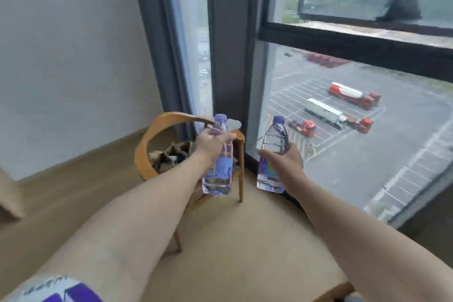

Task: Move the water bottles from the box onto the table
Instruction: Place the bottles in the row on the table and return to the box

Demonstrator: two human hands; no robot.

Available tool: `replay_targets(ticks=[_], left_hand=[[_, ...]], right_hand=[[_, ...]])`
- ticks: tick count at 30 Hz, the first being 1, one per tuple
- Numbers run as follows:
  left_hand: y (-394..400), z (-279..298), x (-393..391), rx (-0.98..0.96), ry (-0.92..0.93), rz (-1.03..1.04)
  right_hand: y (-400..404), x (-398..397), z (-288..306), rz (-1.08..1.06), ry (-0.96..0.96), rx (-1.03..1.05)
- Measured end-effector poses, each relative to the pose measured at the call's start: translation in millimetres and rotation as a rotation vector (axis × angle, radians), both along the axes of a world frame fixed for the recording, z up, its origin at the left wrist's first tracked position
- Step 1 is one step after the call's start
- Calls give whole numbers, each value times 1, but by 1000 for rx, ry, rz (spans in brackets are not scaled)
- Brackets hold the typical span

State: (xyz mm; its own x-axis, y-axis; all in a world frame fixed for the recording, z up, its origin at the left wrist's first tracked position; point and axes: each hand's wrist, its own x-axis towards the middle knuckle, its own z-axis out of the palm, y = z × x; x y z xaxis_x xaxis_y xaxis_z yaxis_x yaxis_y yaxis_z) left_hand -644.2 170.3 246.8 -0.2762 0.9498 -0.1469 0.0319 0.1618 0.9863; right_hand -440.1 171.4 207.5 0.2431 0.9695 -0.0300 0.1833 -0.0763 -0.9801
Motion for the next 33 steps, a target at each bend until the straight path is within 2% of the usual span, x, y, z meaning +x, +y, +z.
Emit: replay_targets(ticks=[7,13,19,26,33], left_hand=[[-75,-5,-221,8,-16,281],[-168,-6,-378,-29,7,618],[-251,-9,-494,-7,-76,859],[-308,-12,-619,-44,38,1168],[-340,5,-745,-83,31,1353]], right_hand=[[-13,-246,-5,370,-19,25],[-55,-427,6,678,-13,4],[-99,-579,7,967,-6,-29],[-137,-750,2,1234,43,-26],[-158,-912,19,1428,47,-31]])
